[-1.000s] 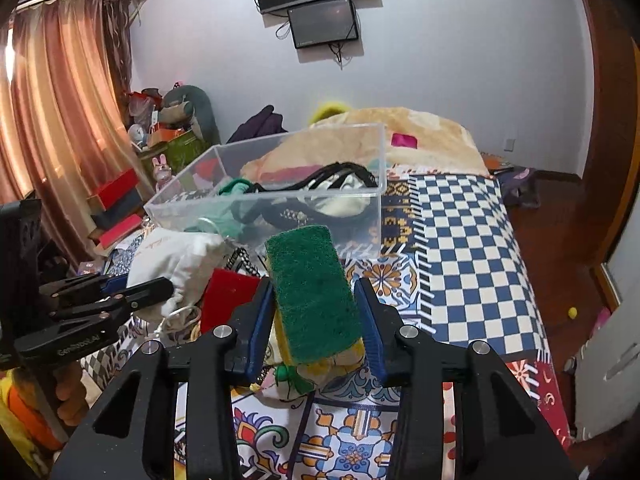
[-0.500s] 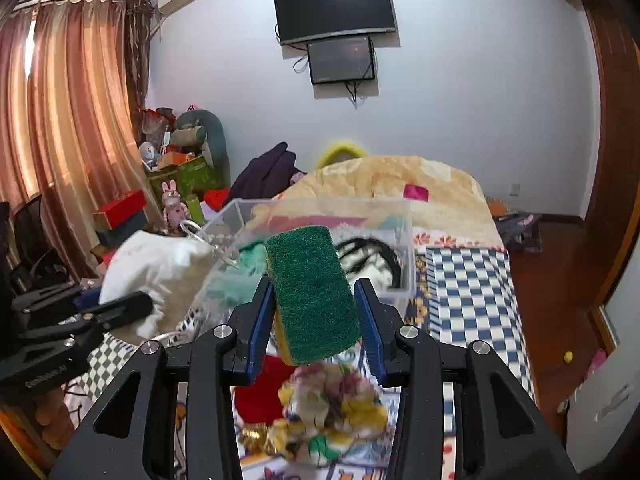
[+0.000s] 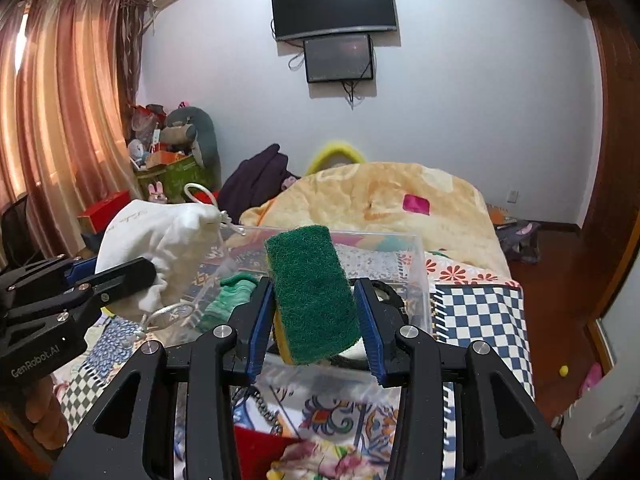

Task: Organize soft objects
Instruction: 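Drop the cloth into the box with left tool while right tool drops the sponge, then grasp the silver mesh bag with the left tool while the right grasps the scrunchie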

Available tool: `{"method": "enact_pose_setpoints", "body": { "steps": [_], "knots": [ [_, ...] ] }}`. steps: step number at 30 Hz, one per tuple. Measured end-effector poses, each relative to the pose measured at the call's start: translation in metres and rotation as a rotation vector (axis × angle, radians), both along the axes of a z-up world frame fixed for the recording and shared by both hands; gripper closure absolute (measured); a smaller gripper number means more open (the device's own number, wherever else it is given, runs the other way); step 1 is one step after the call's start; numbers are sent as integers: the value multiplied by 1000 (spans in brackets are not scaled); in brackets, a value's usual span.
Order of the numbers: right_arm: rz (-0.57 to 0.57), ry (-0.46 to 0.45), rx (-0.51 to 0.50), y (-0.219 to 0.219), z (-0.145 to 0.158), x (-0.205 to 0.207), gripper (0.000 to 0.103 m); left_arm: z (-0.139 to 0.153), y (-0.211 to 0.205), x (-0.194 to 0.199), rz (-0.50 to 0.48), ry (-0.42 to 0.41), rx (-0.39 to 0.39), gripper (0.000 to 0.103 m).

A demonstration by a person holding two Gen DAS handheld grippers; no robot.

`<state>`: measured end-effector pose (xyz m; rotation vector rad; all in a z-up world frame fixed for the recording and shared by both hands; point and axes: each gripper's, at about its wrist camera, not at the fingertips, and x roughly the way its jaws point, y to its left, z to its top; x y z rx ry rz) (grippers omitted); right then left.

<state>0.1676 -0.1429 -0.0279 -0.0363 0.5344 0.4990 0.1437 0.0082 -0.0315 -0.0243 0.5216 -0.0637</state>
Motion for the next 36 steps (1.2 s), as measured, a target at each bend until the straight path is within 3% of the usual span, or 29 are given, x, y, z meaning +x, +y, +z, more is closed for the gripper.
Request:
{"method": "enact_pose_setpoints", "body": {
  "steps": [14,18,23,25,30,36],
  "knots": [
    [-6,110,-62,17,-25,32,66,-45,-4,55,-16,168,27,75],
    [-11,142,-82,18,-31,34,59,-51,-3,56,-31,204,7,72],
    [-14,124,-99,15,-26,30,35,-47,-2,49,-38,185,-5,58],
    [-22,85,-105,11,-19,23,33,-40,-4,42,-42,162,8,58],
    [-19,30,-91,-2,-4,5,29,-20,-4,15,-39,77,8,40],
    [5,-8,-65,-18,8,-20,23,-9,1,-10,-40,51,6,27]
  ]
}}
